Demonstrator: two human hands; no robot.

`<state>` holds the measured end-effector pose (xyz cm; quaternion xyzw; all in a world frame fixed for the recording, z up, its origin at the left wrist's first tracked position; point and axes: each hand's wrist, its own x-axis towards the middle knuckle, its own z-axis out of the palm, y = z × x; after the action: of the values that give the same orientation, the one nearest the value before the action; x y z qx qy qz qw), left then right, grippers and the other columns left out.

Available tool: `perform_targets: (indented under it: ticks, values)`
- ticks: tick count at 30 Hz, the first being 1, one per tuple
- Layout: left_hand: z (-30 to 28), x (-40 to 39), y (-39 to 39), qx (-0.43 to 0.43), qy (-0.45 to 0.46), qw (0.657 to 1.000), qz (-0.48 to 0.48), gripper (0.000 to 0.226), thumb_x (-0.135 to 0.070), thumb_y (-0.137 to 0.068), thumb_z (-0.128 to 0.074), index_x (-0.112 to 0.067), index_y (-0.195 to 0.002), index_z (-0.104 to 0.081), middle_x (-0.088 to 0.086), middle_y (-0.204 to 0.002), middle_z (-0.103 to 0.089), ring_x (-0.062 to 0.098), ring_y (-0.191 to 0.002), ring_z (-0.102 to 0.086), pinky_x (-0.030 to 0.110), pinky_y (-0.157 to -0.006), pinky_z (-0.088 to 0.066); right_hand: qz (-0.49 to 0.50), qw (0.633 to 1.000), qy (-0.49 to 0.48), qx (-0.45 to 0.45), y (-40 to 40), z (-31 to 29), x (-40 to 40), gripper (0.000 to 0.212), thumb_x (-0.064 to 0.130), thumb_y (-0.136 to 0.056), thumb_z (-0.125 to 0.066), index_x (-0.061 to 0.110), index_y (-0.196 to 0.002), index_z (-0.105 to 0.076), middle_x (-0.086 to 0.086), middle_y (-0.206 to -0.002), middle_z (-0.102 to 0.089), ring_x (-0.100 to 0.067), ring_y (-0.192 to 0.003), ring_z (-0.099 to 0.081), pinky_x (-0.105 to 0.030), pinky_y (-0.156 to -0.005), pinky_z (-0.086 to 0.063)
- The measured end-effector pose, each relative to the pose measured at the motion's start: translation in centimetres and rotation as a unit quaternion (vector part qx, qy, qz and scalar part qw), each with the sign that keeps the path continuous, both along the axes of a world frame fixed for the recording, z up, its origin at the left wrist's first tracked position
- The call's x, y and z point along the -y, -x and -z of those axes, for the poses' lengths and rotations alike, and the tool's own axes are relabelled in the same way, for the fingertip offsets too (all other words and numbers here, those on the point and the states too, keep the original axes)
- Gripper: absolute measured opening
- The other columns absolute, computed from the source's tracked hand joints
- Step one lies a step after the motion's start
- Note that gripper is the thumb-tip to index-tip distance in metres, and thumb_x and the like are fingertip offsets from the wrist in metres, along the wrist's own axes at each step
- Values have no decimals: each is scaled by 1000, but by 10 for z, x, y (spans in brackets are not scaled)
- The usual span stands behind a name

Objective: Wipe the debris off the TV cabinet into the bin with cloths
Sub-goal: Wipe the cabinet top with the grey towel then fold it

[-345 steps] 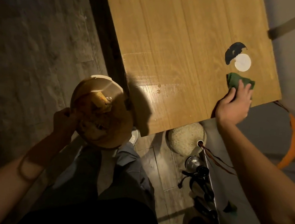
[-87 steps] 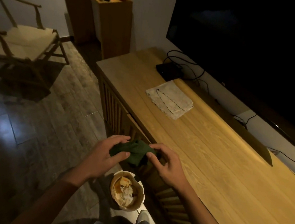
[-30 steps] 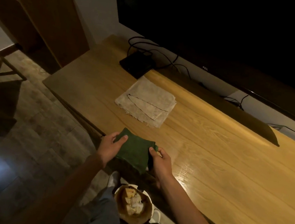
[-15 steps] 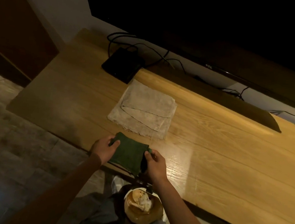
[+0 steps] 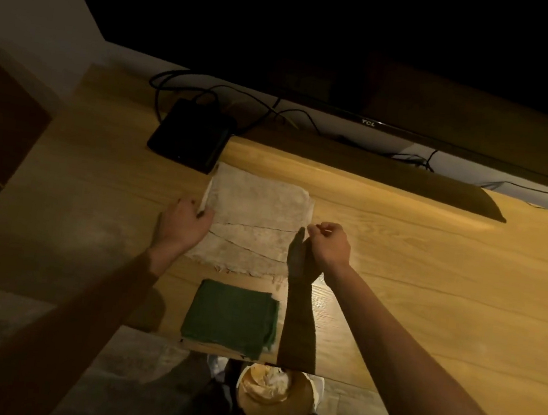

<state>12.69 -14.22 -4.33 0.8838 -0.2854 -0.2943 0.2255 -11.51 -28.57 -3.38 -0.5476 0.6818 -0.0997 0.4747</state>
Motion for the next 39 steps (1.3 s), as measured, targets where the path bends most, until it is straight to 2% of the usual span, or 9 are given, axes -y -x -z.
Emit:
perform_targets:
  ticks: [2,7,11,17,21,25,31,36,39]
  values:
    - [4,18,-7,-26,-12,1000,-13,65,-58,-91,-52,-6,-130,-59,15,-124,-66,35,-107,-64,42,-91,-54,13,1000,-16,17,-15,3,9,46,38,-97,-69,11,-131,-56,-11,-126,-66,-25,-107,-63,-37,-93,-52]
    - [8,42,-13,-113,3,992,-53,35,-60,-80,-65,-27,-86,-57,6,-102,-69,28,-88,-64,42,-86,-57,33,997,-65,17,-43,11,15,62,45,-90,-76,10,-135,-52,-11,-126,-62,-31,-117,-61,-44,-100,-55]
    - [9,49,-14,-170,9,983,-62,31,-54,-79,-72,-24,-83,-68,5,-99,-74,28,-90,-69,43,-88,-58,66,988,-116,76,-50,16,12,36,33,-83,-84,11,-99,-61,-11,-97,-67,-30,-98,-68,-41,-87,-58]
    - [-17,51,4,-270,78,959,-44,33,-30,-76,-69,-29,-109,-70,-2,-106,-75,22,-98,-71,45,-94,-57,55,973,-114,195,-30,-1,4,14,16,-83,-79,16,-82,-65,-5,-83,-73,-22,-82,-70,-31,-60,-59]
    - [-47,46,28,-329,142,934,-16,36,-23,-79,-66,-37,-112,-68,-8,-96,-78,14,-91,-75,30,-70,-61,22,952,-100,288,6,-20,-4,23,17,-91,-73,22,-113,-69,2,-98,-80,-20,-94,-78,-40,-76,-64]
    - [-72,39,66,-374,160,913,1,35,-28,-78,-66,-50,-106,-68,-12,-101,-77,8,-93,-73,27,-70,-60,32,942,-71,327,54,-44,-14,27,23,-96,-70,41,-117,-68,12,-103,-76,-12,-97,-75,-34,-73,-63]
    - [-87,27,153,-438,137,888,11,34,-24,-83,-64,-47,-107,-70,-10,-107,-77,13,-104,-71,43,-92,-56,43,949,-28,312,149,-70,-34,33,29,-97,-69,46,-125,-65,14,-112,-74,-12,-105,-73,-33,-77,-63]
    - [-80,11,231,-524,114,843,22,35,-15,-91,-61,-42,-112,-69,-8,-110,-76,10,-101,-72,29,-76,-61,96,961,-2,258,238,-72,-57,46,33,-93,-74,54,-131,-58,7,-120,-72,-17,-101,-75,-40,-74,-65]
    - [-64,5,272,-536,80,840,23,37,-24,-79,-67,-52,-102,-73,-8,-110,-77,10,-101,-72,31,-76,-61,119,975,20,186,282,-66,-69,45,45,-90,-74,69,-122,-55,9,-104,-74,-18,-77,-73,-37,-63,-62]
